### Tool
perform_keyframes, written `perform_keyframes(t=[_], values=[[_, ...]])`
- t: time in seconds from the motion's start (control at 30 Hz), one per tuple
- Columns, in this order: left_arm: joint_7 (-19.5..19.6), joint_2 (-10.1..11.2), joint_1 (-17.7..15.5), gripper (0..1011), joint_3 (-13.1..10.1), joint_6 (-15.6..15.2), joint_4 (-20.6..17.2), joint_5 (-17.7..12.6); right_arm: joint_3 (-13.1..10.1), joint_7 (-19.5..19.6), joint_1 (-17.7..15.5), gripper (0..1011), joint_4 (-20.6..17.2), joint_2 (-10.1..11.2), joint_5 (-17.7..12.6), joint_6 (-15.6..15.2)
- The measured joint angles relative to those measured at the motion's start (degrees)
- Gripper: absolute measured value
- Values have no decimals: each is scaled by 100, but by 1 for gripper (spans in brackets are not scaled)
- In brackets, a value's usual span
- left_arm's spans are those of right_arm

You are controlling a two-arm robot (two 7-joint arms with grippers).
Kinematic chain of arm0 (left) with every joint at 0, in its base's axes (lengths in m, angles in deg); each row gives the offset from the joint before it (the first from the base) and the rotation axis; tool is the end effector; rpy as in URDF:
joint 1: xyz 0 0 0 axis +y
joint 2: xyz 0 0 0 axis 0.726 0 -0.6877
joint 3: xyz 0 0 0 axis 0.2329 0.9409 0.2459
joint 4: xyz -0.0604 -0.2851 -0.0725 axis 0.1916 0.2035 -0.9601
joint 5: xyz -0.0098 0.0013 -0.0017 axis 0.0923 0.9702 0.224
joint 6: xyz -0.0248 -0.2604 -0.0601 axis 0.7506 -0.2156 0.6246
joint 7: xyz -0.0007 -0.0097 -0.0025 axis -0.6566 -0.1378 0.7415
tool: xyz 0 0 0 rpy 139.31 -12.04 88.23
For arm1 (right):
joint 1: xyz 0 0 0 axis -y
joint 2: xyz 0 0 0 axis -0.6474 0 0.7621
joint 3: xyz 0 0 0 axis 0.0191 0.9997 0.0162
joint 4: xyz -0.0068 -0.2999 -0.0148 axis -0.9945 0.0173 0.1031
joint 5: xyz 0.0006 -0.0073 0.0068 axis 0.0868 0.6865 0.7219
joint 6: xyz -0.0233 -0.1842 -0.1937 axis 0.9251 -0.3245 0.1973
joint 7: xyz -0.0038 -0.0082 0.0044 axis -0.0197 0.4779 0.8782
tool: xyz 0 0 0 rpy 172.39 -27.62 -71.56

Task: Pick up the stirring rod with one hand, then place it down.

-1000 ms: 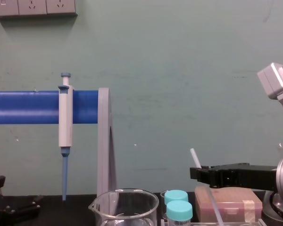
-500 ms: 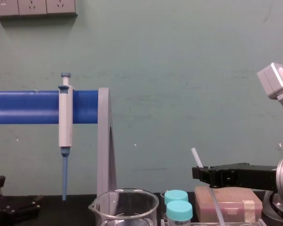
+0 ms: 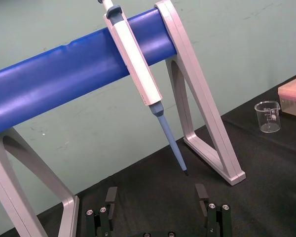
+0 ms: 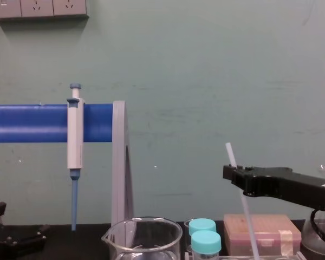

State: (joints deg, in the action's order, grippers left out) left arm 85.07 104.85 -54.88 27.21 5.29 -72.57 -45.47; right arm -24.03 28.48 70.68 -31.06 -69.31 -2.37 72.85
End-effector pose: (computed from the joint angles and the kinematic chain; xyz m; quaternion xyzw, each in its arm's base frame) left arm 0.3216 0.0992 -0.3027 0.1415 -0.1324 0.5799 0.7913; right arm 0.3799 -0.0239 -0.2698 0.0138 0.0190 -0.4325 0.9013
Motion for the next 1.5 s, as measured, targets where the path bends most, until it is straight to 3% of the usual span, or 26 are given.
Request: perform_keyframes(t=[0.33, 0.83, 1.07, 1.5], values=[[0, 0, 0, 1000, 0, 0, 0, 0, -244, -159, -214, 72, -357, -12, -201, 246], [0, 0, 0, 1000, 0, 0, 0, 0, -574, -150, -368, 72, -1429, 328, -346, 415], [0, 0, 0, 1000, 0, 0, 0, 0, -703, -95, -430, 72, -1495, 413, -260, 609], [0, 0, 0, 1000, 0, 0, 0, 0, -818, -19, -508, 72, -1476, 547, -32, 534]])
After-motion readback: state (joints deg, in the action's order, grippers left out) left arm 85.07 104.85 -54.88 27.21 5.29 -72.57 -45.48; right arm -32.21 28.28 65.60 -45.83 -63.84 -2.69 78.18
